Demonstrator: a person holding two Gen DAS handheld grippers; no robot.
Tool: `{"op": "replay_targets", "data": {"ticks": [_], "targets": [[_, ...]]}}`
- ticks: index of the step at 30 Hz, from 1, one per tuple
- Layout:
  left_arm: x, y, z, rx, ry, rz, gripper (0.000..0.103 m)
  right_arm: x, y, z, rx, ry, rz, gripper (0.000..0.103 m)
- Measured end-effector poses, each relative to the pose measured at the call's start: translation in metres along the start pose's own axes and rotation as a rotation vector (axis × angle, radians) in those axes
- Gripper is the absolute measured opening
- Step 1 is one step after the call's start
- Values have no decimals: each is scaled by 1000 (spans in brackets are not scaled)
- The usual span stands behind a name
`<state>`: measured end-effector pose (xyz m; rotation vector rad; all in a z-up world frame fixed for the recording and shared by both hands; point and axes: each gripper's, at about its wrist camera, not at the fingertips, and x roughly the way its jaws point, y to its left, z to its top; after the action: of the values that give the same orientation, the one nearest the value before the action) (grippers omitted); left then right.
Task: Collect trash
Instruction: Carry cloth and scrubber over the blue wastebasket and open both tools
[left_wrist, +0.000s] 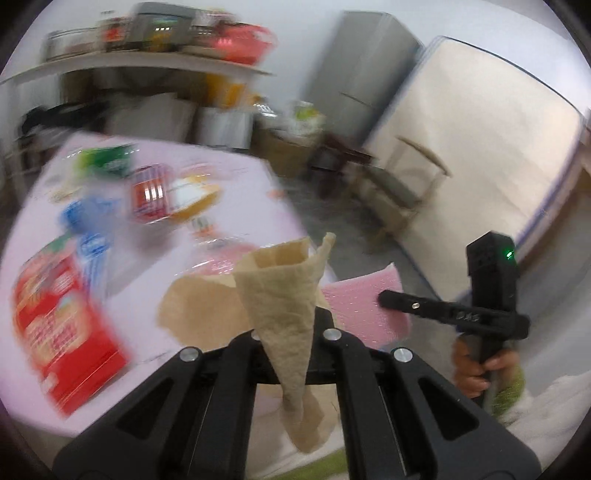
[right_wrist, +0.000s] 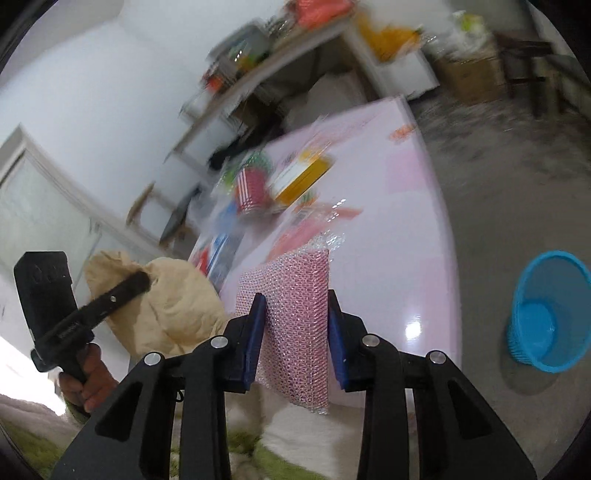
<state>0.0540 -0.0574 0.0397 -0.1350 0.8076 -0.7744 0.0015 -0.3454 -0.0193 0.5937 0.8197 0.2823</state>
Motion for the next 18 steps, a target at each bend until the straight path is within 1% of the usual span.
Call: {"op": "replay_targets", "data": {"ticks": [1, 2, 3, 4, 6, 7, 8, 9, 10, 12, 15, 18], "targets": [[11, -11, 7, 17, 17, -31, 0, -21, -16, 0, 27, -53, -39, 32], [31, -28, 19, 49, 44, -72, 0, -38, -30, -1, 51, -95, -80, 32], [47, -41, 26, 76, 60, -93, 0, -53, -43, -2, 72, -131, -126, 32], [73, -60, 37, 114, 91, -117, 0, -65, -54, -3, 92, -162, -168, 32], [116, -88, 50, 143, 160, -172, 0, -97, -85, -8, 165, -237, -273, 32], [143, -104, 56, 148, 205, -205, 0, -109, -101, -11, 202, -267, -337, 32], [163, -116, 59, 153, 236, -226, 0, -116, -111, -14, 224, -282, -395, 32], [192, -132, 63, 163, 280, -248, 0, -123, -125, -17, 252, -297, -488, 32], [212, -143, 64, 175, 307, -254, 0, -128, -140, -20, 278, -306, -570, 32], [272, -173, 62, 214, 392, -240, 0, -132, -165, -24, 330, -309, -642, 32], [348, -199, 47, 230, 519, -210, 0, -127, -212, -31, 435, -306, -685, 32], [406, -214, 27, 266, 584, -152, 0, -111, -254, -38, 515, -286, -723, 32]]}}
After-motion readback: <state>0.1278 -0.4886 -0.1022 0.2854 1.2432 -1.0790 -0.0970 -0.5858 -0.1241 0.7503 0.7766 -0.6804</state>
